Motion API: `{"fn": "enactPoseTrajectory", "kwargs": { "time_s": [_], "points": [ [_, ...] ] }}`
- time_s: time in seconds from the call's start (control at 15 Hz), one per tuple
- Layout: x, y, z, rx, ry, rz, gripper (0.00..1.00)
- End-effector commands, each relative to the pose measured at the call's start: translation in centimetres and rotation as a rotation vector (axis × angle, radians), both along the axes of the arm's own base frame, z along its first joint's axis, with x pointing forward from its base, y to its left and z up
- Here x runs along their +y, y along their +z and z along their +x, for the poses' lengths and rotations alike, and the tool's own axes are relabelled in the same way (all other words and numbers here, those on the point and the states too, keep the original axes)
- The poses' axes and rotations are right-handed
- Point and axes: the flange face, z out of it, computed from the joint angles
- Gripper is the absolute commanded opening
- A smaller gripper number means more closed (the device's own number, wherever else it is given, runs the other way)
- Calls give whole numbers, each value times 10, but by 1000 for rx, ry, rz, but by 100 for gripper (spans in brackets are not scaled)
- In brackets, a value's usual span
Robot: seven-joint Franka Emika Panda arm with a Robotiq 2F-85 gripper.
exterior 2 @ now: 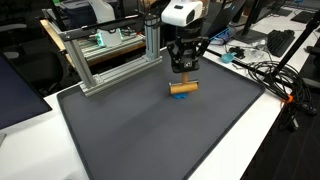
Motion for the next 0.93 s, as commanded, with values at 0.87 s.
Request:
{"fn": "enactPoseTrajectory", "kwargs": {
  "time_s": [0.87],
  "points": [
    [13,-9,-17,30,-234,-7,22]
  ]
}}
